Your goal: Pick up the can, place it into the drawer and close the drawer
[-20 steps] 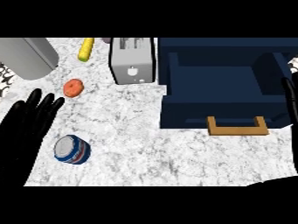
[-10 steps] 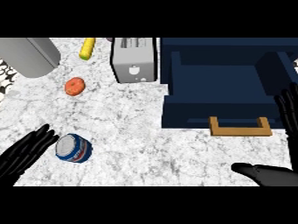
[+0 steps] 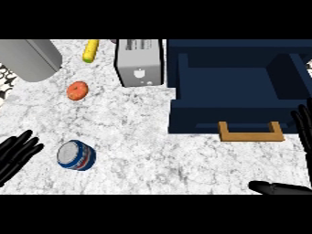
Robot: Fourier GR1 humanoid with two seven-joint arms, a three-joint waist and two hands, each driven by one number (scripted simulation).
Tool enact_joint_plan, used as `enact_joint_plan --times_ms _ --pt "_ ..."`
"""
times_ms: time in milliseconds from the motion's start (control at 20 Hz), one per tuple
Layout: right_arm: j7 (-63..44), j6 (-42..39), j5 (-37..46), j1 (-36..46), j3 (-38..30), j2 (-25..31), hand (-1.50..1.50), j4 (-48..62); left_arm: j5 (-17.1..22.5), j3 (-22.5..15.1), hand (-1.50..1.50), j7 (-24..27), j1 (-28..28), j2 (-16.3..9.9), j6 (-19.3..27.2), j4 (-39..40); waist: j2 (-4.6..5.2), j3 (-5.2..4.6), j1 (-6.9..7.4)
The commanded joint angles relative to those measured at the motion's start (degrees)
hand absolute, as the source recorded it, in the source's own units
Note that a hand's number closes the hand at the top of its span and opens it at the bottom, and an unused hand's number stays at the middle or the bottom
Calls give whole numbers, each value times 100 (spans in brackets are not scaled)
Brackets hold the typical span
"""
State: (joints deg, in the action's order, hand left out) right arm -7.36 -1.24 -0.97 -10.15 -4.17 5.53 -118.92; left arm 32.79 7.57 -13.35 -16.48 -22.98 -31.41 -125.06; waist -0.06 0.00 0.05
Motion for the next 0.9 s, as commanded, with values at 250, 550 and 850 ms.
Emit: enact_joint_plan --times_ms 250,550,850 --pt "-51 -72 151 -555 87 -190 -150 -548 10 317 -150 -417 674 166 -131 648 1 0 -26" --pt "184 -354 -182 -310 -320 -70 -150 -111 -823 -51 -150 -326 641 813 -173 659 3 0 -10" --pt "127 -412 -178 -102 -399 -62 -150 40 -1758 -134 -150 476 650 1197 -517 1438 4 0 -3"
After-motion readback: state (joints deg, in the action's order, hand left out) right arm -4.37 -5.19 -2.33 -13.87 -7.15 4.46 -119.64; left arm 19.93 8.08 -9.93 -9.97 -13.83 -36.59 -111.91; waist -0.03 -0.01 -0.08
